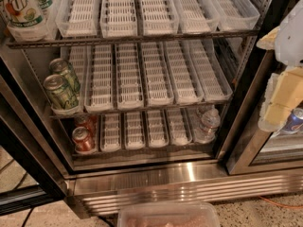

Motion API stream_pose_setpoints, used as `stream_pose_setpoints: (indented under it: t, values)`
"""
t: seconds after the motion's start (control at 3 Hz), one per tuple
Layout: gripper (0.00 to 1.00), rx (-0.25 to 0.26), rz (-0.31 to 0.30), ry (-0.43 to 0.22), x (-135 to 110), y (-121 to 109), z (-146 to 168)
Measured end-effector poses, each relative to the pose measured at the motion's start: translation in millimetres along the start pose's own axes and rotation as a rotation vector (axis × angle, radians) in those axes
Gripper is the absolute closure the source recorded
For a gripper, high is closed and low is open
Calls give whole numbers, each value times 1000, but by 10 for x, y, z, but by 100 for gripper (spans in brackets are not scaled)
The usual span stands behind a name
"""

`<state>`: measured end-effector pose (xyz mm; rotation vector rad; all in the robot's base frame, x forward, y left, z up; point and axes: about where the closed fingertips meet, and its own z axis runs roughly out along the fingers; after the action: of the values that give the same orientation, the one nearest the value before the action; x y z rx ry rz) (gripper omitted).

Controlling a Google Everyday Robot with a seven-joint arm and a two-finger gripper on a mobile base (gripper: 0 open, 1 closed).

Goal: Pick green can from middle shelf of fridge

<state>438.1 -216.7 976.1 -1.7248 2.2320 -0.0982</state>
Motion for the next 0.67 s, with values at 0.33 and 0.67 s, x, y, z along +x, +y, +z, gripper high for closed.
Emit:
stream_pose_setpoints:
  t: [0.33, 0.67]
  values:
    - [0, 0, 0, 0, -1, 0, 0]
    - [0, 4, 10, -54, -180, 110, 46]
